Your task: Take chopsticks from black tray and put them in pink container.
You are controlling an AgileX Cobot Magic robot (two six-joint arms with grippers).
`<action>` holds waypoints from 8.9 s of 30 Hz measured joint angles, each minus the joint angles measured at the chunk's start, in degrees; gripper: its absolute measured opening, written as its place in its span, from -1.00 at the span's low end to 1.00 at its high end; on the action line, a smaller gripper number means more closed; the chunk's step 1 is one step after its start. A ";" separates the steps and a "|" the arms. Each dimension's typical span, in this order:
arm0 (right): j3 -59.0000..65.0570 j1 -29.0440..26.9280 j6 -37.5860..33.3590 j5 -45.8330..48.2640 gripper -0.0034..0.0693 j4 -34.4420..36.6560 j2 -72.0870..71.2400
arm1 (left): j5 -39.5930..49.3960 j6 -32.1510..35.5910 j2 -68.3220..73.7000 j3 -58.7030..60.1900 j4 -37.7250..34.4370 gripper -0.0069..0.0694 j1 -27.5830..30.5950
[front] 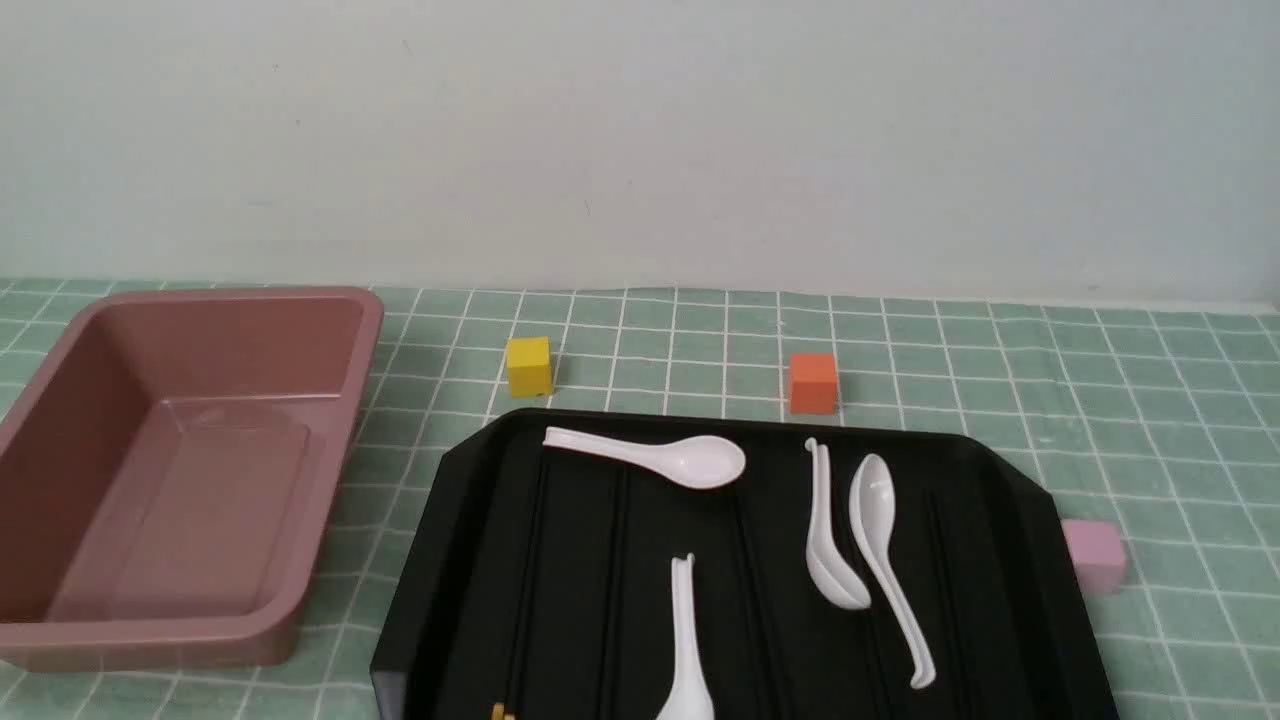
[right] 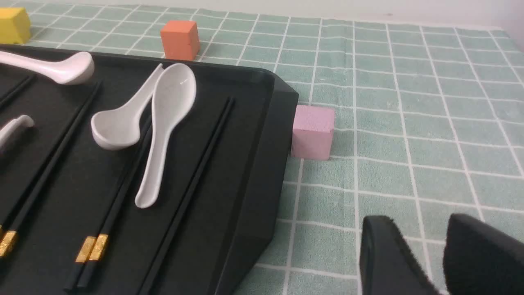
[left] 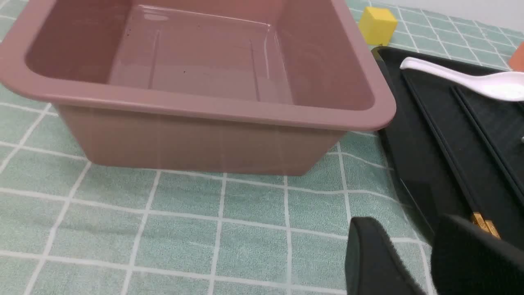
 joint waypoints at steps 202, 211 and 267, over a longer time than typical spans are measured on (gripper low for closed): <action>0.00 0.00 -0.04 0.05 -0.25 0.01 0.00 | 40.56 -2.12 81.11 -76.24 5.81 -0.85 10.61; 0.00 0.00 -0.04 0.05 -0.25 0.01 0.00 | 41.04 6.69 61.18 -62.17 -6.94 -0.85 10.61; 0.00 0.00 -0.04 0.05 -0.25 0.01 0.00 | -0.55 -2.78 -0.01 0.03 -0.82 -0.83 0.63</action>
